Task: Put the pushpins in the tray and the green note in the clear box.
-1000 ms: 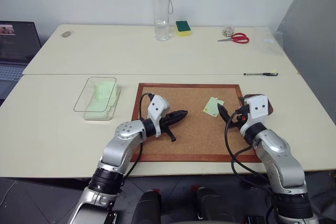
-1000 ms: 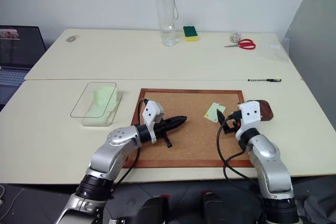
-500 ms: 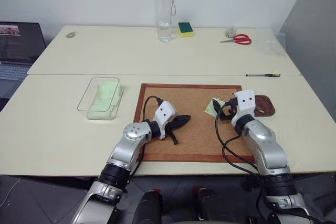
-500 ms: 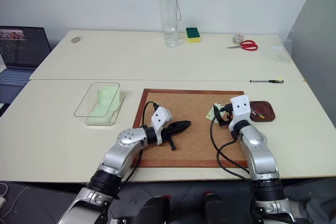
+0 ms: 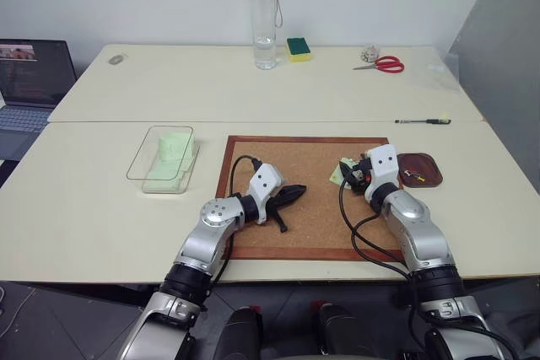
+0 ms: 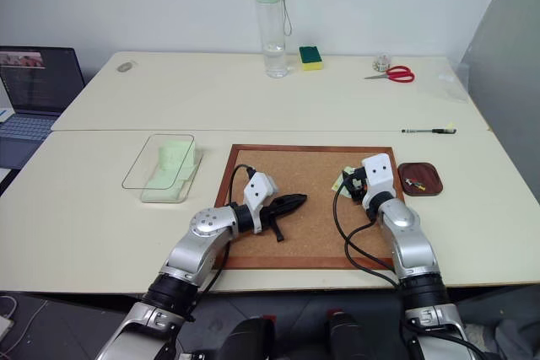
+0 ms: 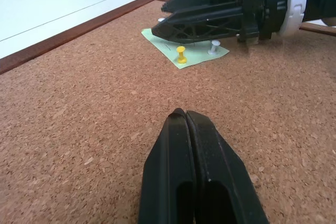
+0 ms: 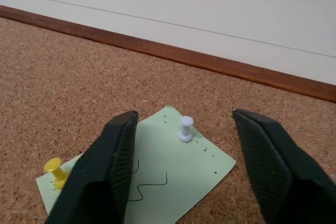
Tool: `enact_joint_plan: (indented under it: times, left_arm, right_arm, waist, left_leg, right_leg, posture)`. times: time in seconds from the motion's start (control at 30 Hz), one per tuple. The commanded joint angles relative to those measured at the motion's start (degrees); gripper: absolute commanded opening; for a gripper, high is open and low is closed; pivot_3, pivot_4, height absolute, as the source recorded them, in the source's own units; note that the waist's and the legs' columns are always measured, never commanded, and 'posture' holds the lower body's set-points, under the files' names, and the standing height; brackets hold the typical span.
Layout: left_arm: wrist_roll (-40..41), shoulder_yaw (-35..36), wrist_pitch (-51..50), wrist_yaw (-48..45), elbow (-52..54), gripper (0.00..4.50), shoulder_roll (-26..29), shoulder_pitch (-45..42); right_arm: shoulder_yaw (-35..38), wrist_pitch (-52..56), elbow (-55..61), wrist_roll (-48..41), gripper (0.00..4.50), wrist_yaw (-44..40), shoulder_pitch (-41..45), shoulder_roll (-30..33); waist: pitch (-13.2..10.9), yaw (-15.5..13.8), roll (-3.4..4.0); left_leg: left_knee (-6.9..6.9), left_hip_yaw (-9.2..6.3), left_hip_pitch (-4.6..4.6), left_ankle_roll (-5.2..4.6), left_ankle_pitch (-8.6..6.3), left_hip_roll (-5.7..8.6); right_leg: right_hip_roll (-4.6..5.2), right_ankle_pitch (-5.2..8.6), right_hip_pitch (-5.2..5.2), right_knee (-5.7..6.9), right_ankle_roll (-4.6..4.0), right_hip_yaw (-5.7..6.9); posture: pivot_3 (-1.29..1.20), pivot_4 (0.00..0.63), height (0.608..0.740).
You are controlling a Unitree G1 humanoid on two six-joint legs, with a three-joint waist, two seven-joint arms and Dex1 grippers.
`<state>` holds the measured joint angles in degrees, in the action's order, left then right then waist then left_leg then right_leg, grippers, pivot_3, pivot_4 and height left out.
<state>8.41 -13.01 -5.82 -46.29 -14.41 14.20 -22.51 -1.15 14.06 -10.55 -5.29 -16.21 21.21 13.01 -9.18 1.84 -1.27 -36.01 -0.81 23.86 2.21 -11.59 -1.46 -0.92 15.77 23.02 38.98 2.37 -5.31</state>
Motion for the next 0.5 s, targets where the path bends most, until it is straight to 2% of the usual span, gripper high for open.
enact_joint_plan:
  times: [0.03, 0.3, 0.33, 0.5]
  left_arm:
    - [-0.6, -0.6, -1.4, 0.3, -0.8, 0.0, -0.3, 1.5]
    - [-0.6, -0.8, -1.8, 0.8, 0.3, 0.0, -0.2, 2.1]
    - [-0.7, -0.9, -1.9, 0.8, 0.4, 0.0, -0.2, 2.2]
    - [-0.8, -0.9, -2.1, 1.0, 0.7, 0.0, -0.2, 2.2]
  right_arm:
    - [0.4, -2.1, 0.0, 0.1, 1.91, -0.6, 1.9, -0.1]
    - [0.5, -3.0, -1.8, 0.0, 0.17, -1.0, 3.3, -0.3]
    - [0.5, -3.1, -2.0, 0.0, 0.05, -1.0, 3.3, -0.3]
    - [0.5, -3.2, -2.4, 0.0, 0.05, -1.4, 3.2, -0.1]
  waist:
    - [0.0, 0.0, 0.0]
    - [0.0, 0.0, 0.0]
    - [0.0, 0.1, 0.0]
    - [0.0, 0.1, 0.0]
  left_leg:
    - [0.0, 0.0, 0.0, 0.0, 0.0, 0.0]
    - [0.0, 0.0, 0.0, 0.0, 0.0, -0.01]
    - [0.01, 0.0, 0.0, 0.0, 0.0, -0.01]
    - [0.01, 0.01, 0.0, 0.0, 0.0, -0.01]
  right_leg:
    - [0.0, 0.0, 0.0, 0.0, 0.0, 0.0]
    - [0.0, 0.0, 0.0, 0.0, 0.0, 0.0]
    - [0.0, 0.0, 0.0, 0.0, 0.0, -0.01]
    - [-0.01, 0.0, 0.01, 0.0, 0.0, -0.01]
  posture:
    - [0.0, 0.15, 0.74]
    - [0.0, 0.15, 0.74]
    - [0.0, 0.15, 0.74]
    - [0.0, 0.15, 0.74]
